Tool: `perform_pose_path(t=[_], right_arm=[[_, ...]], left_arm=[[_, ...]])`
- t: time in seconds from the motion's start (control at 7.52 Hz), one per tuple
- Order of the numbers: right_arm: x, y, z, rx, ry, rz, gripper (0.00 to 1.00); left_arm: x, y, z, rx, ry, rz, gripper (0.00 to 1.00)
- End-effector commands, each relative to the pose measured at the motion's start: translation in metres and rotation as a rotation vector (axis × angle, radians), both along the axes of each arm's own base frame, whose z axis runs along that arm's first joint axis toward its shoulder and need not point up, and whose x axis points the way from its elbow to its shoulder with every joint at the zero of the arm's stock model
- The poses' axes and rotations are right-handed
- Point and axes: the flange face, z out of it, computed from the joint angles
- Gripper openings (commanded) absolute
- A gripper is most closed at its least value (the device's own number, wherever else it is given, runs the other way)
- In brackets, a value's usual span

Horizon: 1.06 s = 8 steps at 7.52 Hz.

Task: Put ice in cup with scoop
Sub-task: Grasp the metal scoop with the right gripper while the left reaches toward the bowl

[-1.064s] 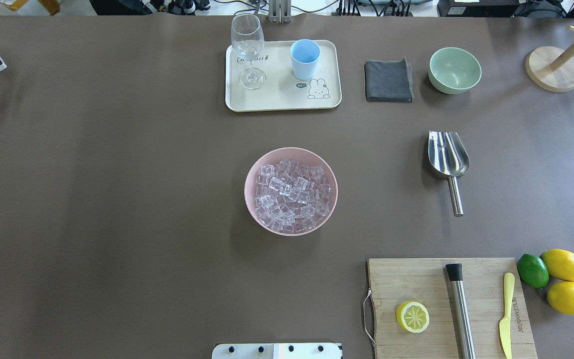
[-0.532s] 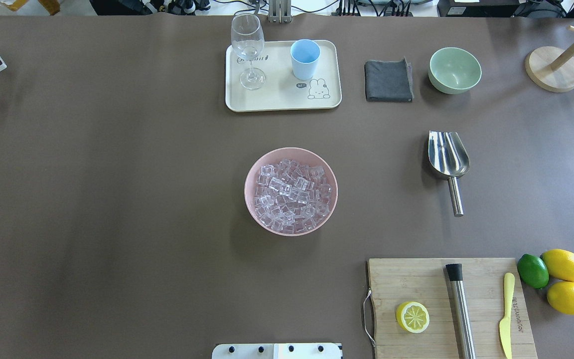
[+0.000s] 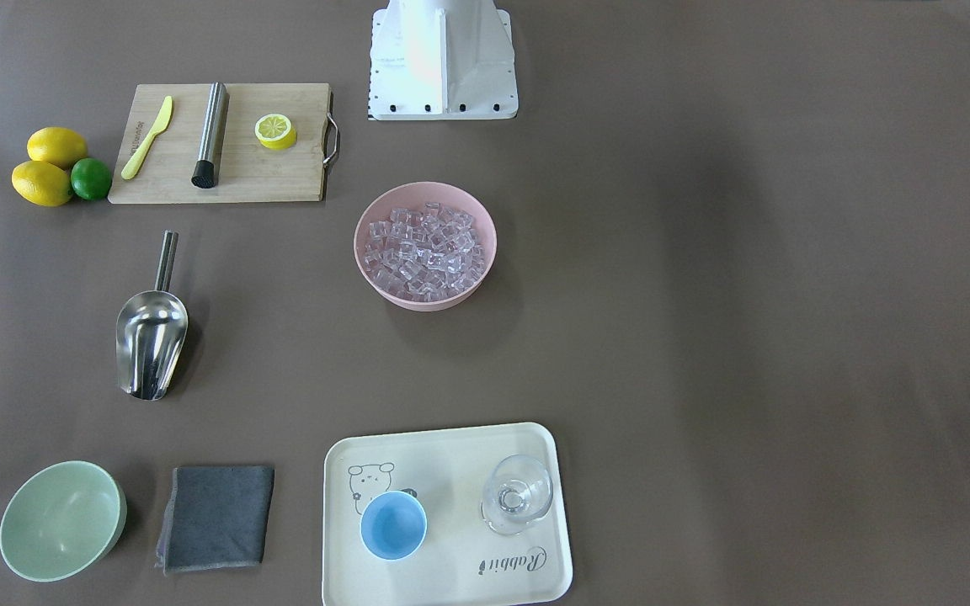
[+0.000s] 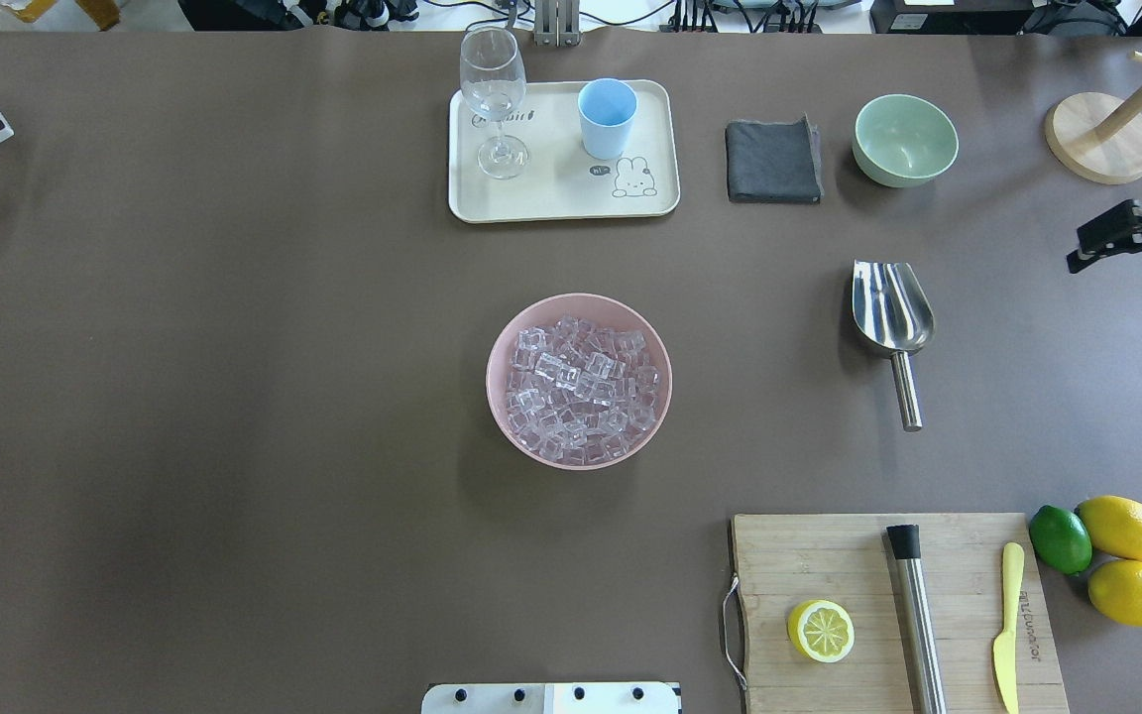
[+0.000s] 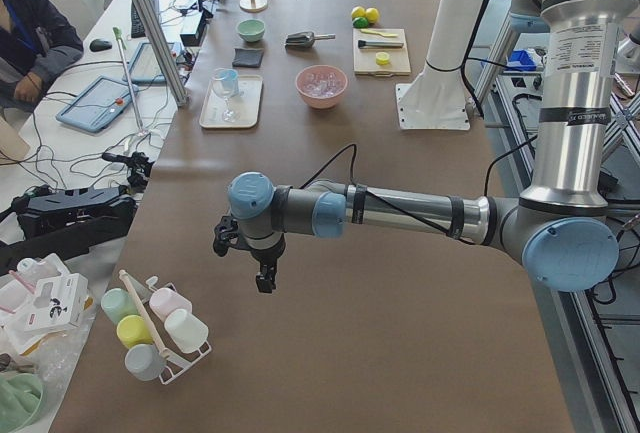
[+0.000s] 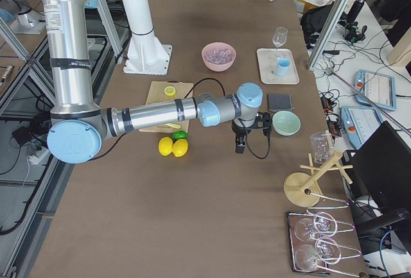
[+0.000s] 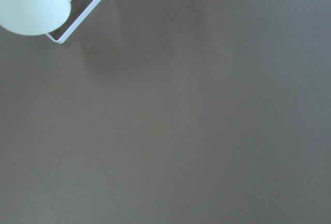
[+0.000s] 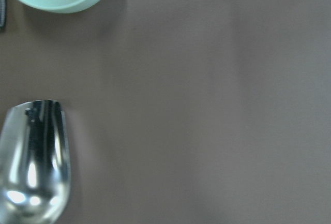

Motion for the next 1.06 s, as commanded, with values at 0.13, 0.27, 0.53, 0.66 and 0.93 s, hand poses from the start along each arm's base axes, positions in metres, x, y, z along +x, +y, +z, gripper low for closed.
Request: perform_pose_path(t=[0.13, 0.27, 0.53, 0.66, 0.93], right_arm=[[-0.123, 0.030, -0.081, -0.062, -0.063, 0.012, 1.00], [-0.159, 0.051, -0.089, -0.073, -0.055, -0.027, 1.00], [-0.199, 0.074, -0.088, -0.139, -0.038, -0.043, 1.00], [-0.199, 0.074, -0.079, -0.150, -0.025, -0.043, 1.00], [-0.203, 0.070, -0.070, -0.145, 0.000, -0.034, 1.00]], left_arm=[[0.044, -0.004, -0.039, 0.067, 0.017, 0.079, 0.98], [0.058, -0.003, -0.048, 0.082, 0.042, 0.108, 0.98], [0.095, 0.001, -0.076, 0.128, 0.086, 0.181, 0.98], [0.132, 0.002, -0.116, 0.205, 0.105, 0.251, 0.98], [0.203, -0.001, -0.163, 0.324, 0.149, 0.377, 0.98]])
